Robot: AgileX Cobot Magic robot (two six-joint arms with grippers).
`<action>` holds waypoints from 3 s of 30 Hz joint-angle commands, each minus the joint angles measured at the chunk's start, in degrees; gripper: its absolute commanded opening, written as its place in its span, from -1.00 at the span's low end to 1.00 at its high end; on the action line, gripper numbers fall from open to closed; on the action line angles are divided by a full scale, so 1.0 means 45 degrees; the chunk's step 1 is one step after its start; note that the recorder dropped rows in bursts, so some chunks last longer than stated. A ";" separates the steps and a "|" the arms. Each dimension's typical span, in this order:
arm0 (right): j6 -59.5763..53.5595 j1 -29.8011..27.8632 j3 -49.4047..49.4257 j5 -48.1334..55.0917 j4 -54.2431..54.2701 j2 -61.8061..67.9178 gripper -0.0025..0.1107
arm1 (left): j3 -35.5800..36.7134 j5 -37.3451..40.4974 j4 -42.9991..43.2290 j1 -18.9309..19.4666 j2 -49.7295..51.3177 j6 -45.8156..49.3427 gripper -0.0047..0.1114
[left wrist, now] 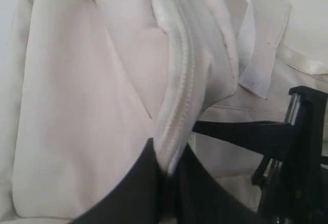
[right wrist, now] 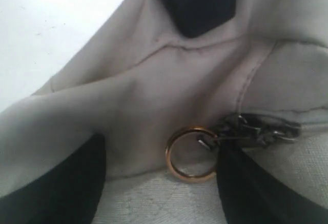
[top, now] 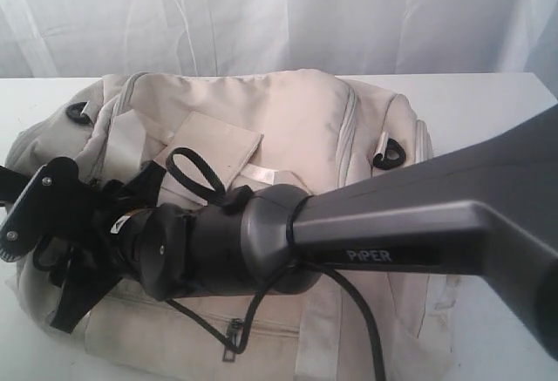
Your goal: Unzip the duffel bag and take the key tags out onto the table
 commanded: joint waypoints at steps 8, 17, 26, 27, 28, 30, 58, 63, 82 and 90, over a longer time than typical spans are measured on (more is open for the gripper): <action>-0.0532 0.0031 -0.0123 -0.1293 0.2370 0.0103 -0.01 | -0.0039 0.1052 -0.0496 -0.0086 -0.0036 -0.0030 -0.92; -0.1463 -0.0002 -0.0123 -0.1851 0.3503 -0.0054 0.02 | -0.0039 0.1049 -0.0496 -0.0086 -0.0036 0.0022 -0.92; -0.1438 -0.0002 -0.0123 -0.1141 0.3503 -0.0054 -0.04 | -0.0039 0.1073 -0.0496 -0.0086 -0.0036 0.0024 -0.92; -0.1438 -0.0002 -0.0123 -0.1081 0.3503 -0.0028 -0.07 | -0.0039 0.1073 -0.0496 -0.0086 -0.0036 0.0024 -0.92; -0.1438 -0.0002 -0.0123 -0.1081 0.3503 0.0003 -0.10 | -0.0039 0.1073 -0.0496 -0.0086 -0.0036 0.0024 -0.92; -0.1405 -0.0002 -0.0123 -0.1105 0.3503 0.0117 -0.10 | -0.0039 0.1073 -0.0496 -0.0086 -0.0036 0.0024 -0.92; -0.1615 -0.0002 -0.0070 -0.0136 0.4070 -0.0806 -0.96 | -0.0039 0.1067 -0.0549 -0.0086 -0.0036 0.0073 -0.92; -0.2103 -0.0002 0.0109 0.0096 0.4076 -0.1450 -0.96 | -0.0039 0.1067 -0.0522 -0.0086 -0.0036 0.0074 -0.92; -0.2848 -0.0751 -0.0241 -0.2152 0.4130 -0.2116 -0.96 | 0.0129 0.1160 -0.0351 -0.0086 -0.0036 0.0024 -0.92; -0.2824 -0.1357 -0.0749 -0.1579 0.4130 -0.2062 -0.96 | 0.0126 0.1160 -0.0304 -0.0086 -0.0036 -0.0015 -0.92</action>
